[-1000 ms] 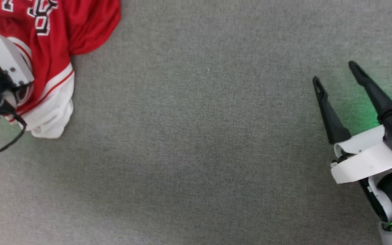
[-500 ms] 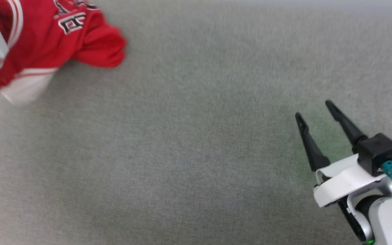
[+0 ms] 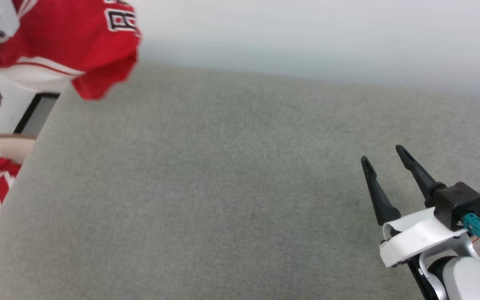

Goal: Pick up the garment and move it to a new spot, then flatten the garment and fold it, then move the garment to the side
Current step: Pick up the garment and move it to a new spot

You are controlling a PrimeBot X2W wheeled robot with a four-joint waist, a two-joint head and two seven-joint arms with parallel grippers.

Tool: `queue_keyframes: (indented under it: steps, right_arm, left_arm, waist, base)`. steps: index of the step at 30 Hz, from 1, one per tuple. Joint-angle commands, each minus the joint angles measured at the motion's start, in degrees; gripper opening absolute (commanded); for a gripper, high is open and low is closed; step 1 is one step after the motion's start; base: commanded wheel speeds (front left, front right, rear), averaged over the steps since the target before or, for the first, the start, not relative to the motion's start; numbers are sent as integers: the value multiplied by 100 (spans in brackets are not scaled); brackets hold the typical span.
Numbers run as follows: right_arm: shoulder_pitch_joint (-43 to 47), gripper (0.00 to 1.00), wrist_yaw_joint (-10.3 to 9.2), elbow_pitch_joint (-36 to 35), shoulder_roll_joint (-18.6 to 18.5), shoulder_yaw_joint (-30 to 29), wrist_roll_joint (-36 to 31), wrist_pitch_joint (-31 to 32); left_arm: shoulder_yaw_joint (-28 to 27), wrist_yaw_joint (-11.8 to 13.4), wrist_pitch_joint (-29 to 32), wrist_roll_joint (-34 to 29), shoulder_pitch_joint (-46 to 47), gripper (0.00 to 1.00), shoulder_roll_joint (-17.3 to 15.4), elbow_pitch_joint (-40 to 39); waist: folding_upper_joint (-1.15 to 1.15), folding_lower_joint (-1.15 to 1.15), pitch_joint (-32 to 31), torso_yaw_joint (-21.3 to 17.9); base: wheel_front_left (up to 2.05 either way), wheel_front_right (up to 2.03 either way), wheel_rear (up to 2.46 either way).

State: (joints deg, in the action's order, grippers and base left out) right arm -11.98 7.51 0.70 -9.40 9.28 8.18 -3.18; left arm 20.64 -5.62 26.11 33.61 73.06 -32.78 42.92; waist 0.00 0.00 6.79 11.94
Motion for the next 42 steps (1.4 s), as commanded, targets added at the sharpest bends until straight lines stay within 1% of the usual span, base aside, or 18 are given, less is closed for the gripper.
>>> queue_keyframes:
  steps: [1,2,3,7,9,15,19,21,24,28,32,36,42]
  right_arm:
    - [134,100,-5,31,15,-82,-21,-42]
    - [132,100,-4,35,19,-129,-26,-50]
    - [132,100,-4,35,19,-129,-26,-50]
    - [156,100,-4,76,35,-330,-65,-104]
    - [160,100,-4,96,41,-445,-94,-135]
    - [114,100,-4,154,50,-826,-174,-180]
    - [93,100,-4,203,68,-1073,-238,-226]
    - [84,100,-4,235,89,-1208,-267,-252]
    - [99,100,-4,295,128,-1399,-297,-313]
    - [118,100,-4,388,215,-1575,-327,-396]
    - [69,100,-4,553,282,-1639,-317,-503]
    - [3,100,-5,717,365,-1646,-355,-619]
    - [-101,100,-4,935,450,-1572,-369,-751]
  left_arm:
    - [0,66,146,56,-174,0,-42,-301]
    - [-16,94,262,127,-248,0,-27,-521]
    - [-16,94,262,127,-248,0,-27,-521]
    - [-45,287,743,340,-662,0,-70,-1586]
    - [-42,425,981,397,-872,0,-112,-2153]
    - [-16,894,1671,668,-1483,0,-102,-3887]
    - [94,1109,1984,811,-1732,0,20,-4878]
    - [195,1168,2108,896,-1845,0,133,-5262]
    - [413,1233,2284,882,-1968,0,218,-5697]
    - [707,1307,2421,789,-2177,0,308,-6021]
    - [1011,1252,2451,730,-2443,0,344,-6045]
    - [1277,1091,2324,665,-2745,0,331,-5745]
    - [1516,880,2020,668,-3099,0,414,-4907]
  waist:
    - [0,0,-287,-237]
    - [0,0,-309,-281]
    - [0,0,-309,-281]
    - [0,0,-366,-530]
    - [0,0,-373,-672]
    - [0,0,-293,-1153]
    - [0,0,-177,-1460]
    - [0,0,-113,-1593]
    - [0,0,-4,-1756]
    - [0,0,163,-1929]
    - [0,0,337,-2033]
    - [0,0,484,-2074]
    - [0,0,657,-2070]
  base:
    - [0,0,0]
    - [0,0,0]
    - [0,0,0]
    - [0,0,0]
    - [0,0,0]
    - [0,0,0]
    - [0,0,0]
    - [0,0,0]
    - [0,0,0]
    - [0,0,0]
    - [0,0,0]
    - [0,0,0]
    - [0,0,0]
